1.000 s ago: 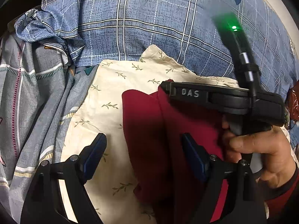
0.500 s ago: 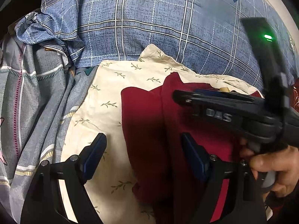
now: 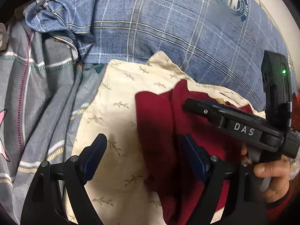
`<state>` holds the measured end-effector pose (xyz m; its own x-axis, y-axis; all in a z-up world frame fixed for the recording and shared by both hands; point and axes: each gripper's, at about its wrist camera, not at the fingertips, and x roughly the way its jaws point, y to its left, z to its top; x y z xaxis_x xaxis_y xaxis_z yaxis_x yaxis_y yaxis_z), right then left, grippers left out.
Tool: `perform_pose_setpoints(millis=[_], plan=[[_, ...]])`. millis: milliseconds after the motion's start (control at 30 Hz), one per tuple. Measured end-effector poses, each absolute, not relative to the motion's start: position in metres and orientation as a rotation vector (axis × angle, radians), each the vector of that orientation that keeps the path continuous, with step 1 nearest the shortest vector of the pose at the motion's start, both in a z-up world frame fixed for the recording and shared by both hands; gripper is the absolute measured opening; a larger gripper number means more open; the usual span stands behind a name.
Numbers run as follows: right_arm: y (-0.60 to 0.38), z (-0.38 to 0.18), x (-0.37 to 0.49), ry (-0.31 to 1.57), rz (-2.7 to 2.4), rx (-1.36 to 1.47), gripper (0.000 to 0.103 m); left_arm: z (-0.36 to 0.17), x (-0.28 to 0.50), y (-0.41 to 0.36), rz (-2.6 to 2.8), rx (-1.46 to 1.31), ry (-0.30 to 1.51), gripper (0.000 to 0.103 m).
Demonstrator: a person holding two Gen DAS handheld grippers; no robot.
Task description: Fold small clothes
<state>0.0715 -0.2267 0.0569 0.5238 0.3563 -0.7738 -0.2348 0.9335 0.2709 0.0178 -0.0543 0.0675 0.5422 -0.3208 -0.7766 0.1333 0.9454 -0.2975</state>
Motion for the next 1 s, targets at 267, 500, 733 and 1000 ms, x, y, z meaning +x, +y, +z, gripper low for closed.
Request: perform_pose_setpoints(millis=[267, 500, 733, 1000], plan=[[-0.188, 0.044, 0.09, 1.021, 0.365, 0.016, 0.032, 0.063, -0.015, -0.046, -0.287, -0.254, 0.989, 0.082], [-0.18, 0.045, 0.09, 0.992, 0.389, 0.007, 0.011, 0.049, -0.006, -0.043, -0.293, -0.28, 1.0, 0.082], [-0.179, 0.053, 0.087, 1.003, 0.429, 0.019, 0.043, 0.036, 0.0, -0.046, -0.295, -0.32, 1.034, 0.082], [-0.19, 0.051, 0.072, 1.023, 0.454, 0.061, 0.063, 0.043, -0.001, -0.038, -0.319, -0.376, 1.007, 0.082]])
